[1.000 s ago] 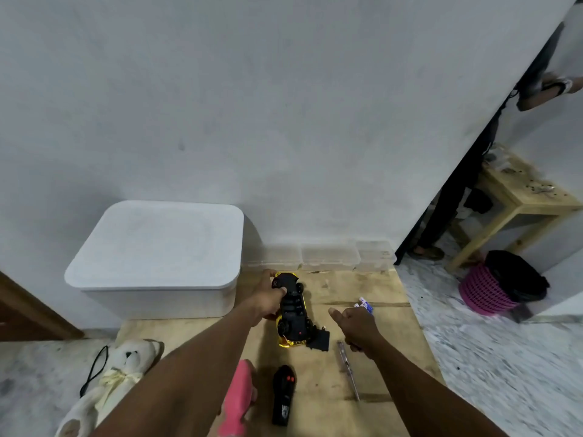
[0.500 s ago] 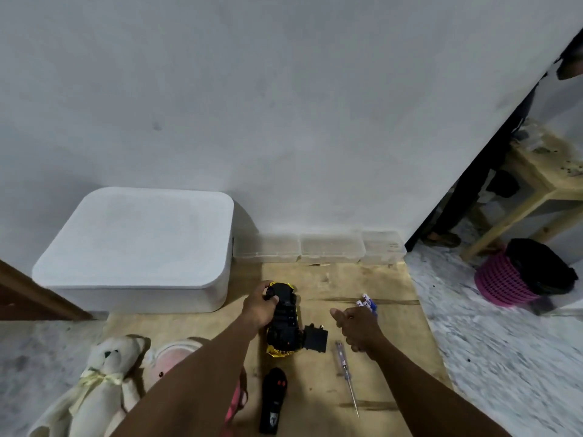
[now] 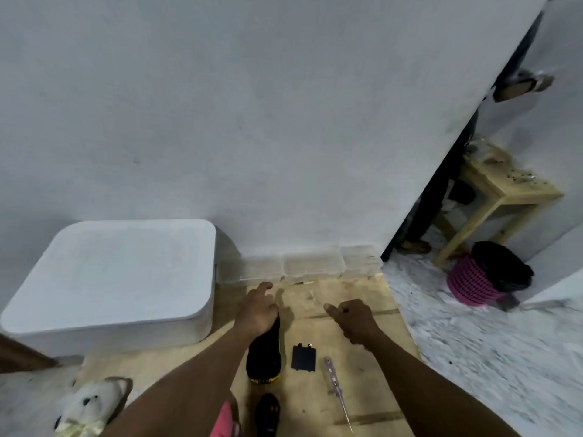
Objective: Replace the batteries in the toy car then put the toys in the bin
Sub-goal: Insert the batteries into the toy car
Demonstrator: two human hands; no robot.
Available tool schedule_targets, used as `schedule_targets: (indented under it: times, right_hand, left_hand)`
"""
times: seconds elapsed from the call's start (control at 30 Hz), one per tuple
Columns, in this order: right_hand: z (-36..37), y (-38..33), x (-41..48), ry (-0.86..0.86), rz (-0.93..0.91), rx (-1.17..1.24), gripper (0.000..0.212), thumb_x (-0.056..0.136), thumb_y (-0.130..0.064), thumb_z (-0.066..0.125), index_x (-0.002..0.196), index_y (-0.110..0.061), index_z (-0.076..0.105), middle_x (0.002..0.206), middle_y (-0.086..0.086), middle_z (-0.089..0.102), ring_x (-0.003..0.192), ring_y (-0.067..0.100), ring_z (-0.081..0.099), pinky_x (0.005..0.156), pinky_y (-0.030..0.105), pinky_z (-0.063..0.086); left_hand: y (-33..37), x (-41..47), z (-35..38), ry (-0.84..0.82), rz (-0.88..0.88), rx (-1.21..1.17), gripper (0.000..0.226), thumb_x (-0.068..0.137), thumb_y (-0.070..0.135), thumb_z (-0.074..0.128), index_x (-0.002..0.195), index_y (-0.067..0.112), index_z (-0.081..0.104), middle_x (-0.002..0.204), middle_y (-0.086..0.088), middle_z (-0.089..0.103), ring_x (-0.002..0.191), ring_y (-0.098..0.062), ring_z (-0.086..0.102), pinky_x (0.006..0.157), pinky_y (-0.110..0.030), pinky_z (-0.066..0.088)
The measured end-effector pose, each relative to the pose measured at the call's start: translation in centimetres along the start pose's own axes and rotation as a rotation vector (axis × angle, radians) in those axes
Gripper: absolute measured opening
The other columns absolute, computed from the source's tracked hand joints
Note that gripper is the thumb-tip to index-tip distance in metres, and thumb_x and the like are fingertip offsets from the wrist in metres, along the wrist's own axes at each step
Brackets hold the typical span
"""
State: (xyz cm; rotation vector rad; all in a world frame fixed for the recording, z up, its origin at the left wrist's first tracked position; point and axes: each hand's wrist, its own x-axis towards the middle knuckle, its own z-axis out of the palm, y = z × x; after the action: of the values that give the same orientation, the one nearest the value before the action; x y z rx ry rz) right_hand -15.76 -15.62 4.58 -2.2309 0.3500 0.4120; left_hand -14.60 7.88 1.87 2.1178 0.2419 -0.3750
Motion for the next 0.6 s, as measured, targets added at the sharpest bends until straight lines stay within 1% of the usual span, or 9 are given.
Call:
schedule_targets:
  times: [0.07, 0.1, 0.13, 0.17, 0.2, 0.3, 0.4, 0.5, 0.6]
  right_hand:
    - [-1.6, -0.6, 0.4, 0.066, -0.054, -0.115, 0.051, 0.089, -0.047, 0.066, 0.053, -0.013, 0.052, 0.047, 0.003, 0.05, 0.041, 0.015, 0.05, 0.042, 0.021, 0.044]
    - [-2.2, -0.7, 0.8, 0.08, -0.069, -0.194, 0.052, 0.088, -0.048, 0.066, 0.052, -0.014, 0.051, 0.047, 0.0, 0.05, 0.042, 0.012, 0.05, 0.049, 0.021, 0.048]
    - [-3.0, -0.6, 1.3, 0.098, -0.077, -0.264, 0.052, 0.087, -0.049, 0.067, 0.051, -0.015, 0.051, 0.049, -0.002, 0.05, 0.045, 0.01, 0.05, 0.058, 0.025, 0.05]
    - [-3.8, -0.5, 1.9, 0.119, -0.074, -0.306, 0.051, 0.085, -0.049, 0.069, 0.052, -0.016, 0.05, 0.052, -0.004, 0.051, 0.05, 0.01, 0.051, 0.062, 0.027, 0.049]
    - [-4.6, -0.3, 2.5, 0.143, -0.073, -0.318, 0.046, 0.082, -0.048, 0.073, 0.054, -0.019, 0.05, 0.057, -0.006, 0.053, 0.057, 0.01, 0.053, 0.064, 0.028, 0.047]
    - [-7.2, 0.7, 4.3, 0.212, -0.044, -0.323, 0.03, 0.073, -0.043, 0.078, 0.067, -0.026, 0.054, 0.076, -0.01, 0.058, 0.075, 0.011, 0.056, 0.063, 0.026, 0.042]
    - [-9.6, 2.2, 7.0, 0.224, -0.035, -0.399, 0.022, 0.074, -0.039, 0.075, 0.085, -0.031, 0.057, 0.093, -0.005, 0.062, 0.086, 0.016, 0.059, 0.069, 0.027, 0.044]
    - [-11.2, 3.3, 10.2, 0.218, -0.094, -0.516, 0.028, 0.08, -0.034, 0.069, 0.104, -0.029, 0.056, 0.106, -0.003, 0.061, 0.096, 0.02, 0.06, 0.072, 0.028, 0.041]
    - [-11.9, 4.2, 13.5, 0.188, -0.132, -0.551, 0.039, 0.08, -0.026, 0.068, 0.115, -0.029, 0.052, 0.109, -0.004, 0.056, 0.093, 0.022, 0.06, 0.068, 0.028, 0.04]
  left_hand:
    - [2.4, 0.6, 0.0, -0.026, 0.096, 0.078, 0.049, 0.093, 0.016, 0.055, 0.14, 0.026, 0.045, 0.139, -0.005, 0.051, 0.12, -0.023, 0.053, 0.099, -0.034, 0.048]
    - [3.5, 1.0, 0.1, -0.035, 0.133, 0.118, 0.047, 0.093, 0.017, 0.055, 0.138, 0.026, 0.047, 0.138, -0.004, 0.052, 0.121, -0.022, 0.053, 0.098, -0.033, 0.048]
    - [4.8, 1.5, 0.3, -0.047, 0.166, 0.15, 0.045, 0.092, 0.018, 0.055, 0.136, 0.026, 0.049, 0.136, -0.004, 0.054, 0.119, -0.021, 0.053, 0.096, -0.032, 0.048]
    - [6.0, 2.0, 0.7, -0.06, 0.193, 0.174, 0.044, 0.092, 0.019, 0.056, 0.135, 0.026, 0.05, 0.134, -0.004, 0.054, 0.118, -0.021, 0.054, 0.094, -0.031, 0.048]
    - [7.2, 2.5, 1.2, -0.075, 0.214, 0.196, 0.043, 0.091, 0.02, 0.056, 0.134, 0.026, 0.051, 0.133, -0.004, 0.054, 0.117, -0.022, 0.055, 0.093, -0.031, 0.048]
    - [10.2, 4.3, 3.1, -0.105, 0.268, 0.274, 0.041, 0.089, 0.022, 0.058, 0.13, 0.025, 0.055, 0.129, -0.005, 0.056, 0.119, -0.023, 0.054, 0.096, -0.032, 0.047]
    - [12.6, 6.5, 5.9, -0.121, 0.298, 0.33, 0.039, 0.087, 0.025, 0.061, 0.126, 0.024, 0.058, 0.125, -0.005, 0.06, 0.116, -0.022, 0.057, 0.095, -0.032, 0.047]
    - [14.4, 9.0, 8.9, -0.144, 0.317, 0.387, 0.037, 0.089, 0.028, 0.061, 0.125, 0.025, 0.058, 0.121, -0.005, 0.06, 0.116, -0.022, 0.056, 0.094, -0.033, 0.047]
    - [15.6, 11.6, 11.6, -0.156, 0.323, 0.447, 0.036, 0.09, 0.026, 0.059, 0.126, 0.025, 0.056, 0.12, -0.004, 0.058, 0.113, -0.022, 0.055, 0.093, -0.034, 0.047]
